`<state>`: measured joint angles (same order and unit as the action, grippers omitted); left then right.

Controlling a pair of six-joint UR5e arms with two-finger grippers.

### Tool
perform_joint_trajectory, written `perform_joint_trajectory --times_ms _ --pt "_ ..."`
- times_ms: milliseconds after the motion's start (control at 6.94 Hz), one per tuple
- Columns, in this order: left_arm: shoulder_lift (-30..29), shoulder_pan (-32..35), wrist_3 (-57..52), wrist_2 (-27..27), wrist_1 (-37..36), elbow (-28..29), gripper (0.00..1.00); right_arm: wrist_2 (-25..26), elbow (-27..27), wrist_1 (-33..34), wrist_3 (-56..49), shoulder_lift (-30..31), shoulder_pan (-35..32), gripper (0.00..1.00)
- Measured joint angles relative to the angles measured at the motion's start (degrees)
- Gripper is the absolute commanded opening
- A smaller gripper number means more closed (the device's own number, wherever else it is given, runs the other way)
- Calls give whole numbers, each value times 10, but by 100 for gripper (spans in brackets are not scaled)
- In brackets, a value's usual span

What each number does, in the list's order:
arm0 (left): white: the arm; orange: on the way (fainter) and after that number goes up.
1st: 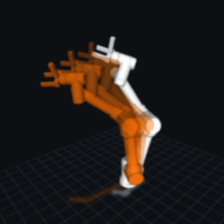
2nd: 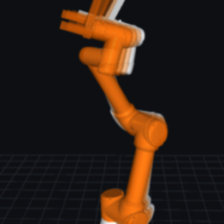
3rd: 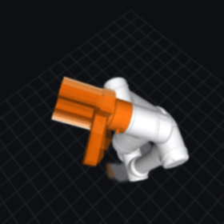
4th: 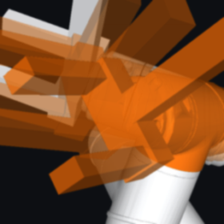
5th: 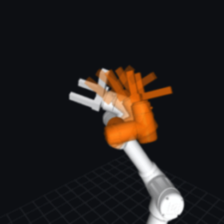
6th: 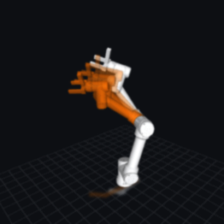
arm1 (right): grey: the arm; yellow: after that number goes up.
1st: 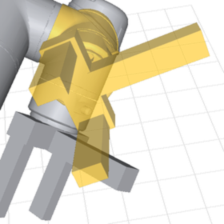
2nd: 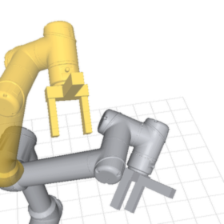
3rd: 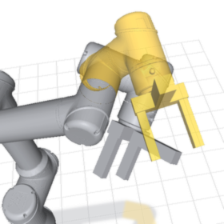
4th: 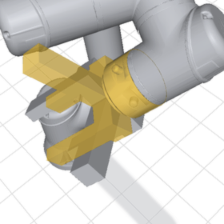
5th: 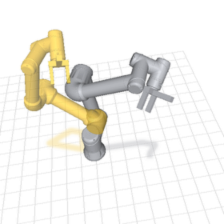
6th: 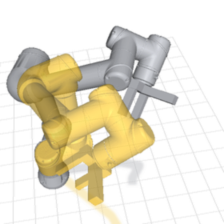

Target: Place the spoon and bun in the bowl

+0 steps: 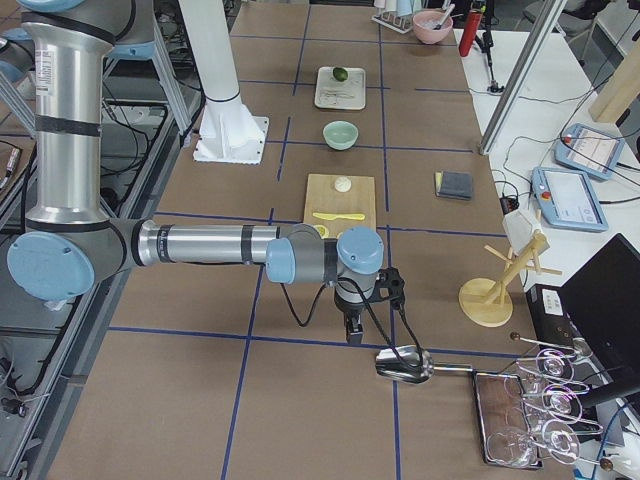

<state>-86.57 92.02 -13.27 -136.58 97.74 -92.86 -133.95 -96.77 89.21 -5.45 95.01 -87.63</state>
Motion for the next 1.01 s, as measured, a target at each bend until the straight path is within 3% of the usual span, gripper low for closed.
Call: perform_joint_trajectory --times_ms 576,864,1008 --pt "0 0 0 1 5 -10 100 -12 -2 0 0 -1 2 100" --pt "-1 -3 1 3 69 -12 100 -16 -3 -29 1 -16 20 100" --pt "-3 -5 2 4 112 -11 100 -13 -1 -75 2 -28 28 100"
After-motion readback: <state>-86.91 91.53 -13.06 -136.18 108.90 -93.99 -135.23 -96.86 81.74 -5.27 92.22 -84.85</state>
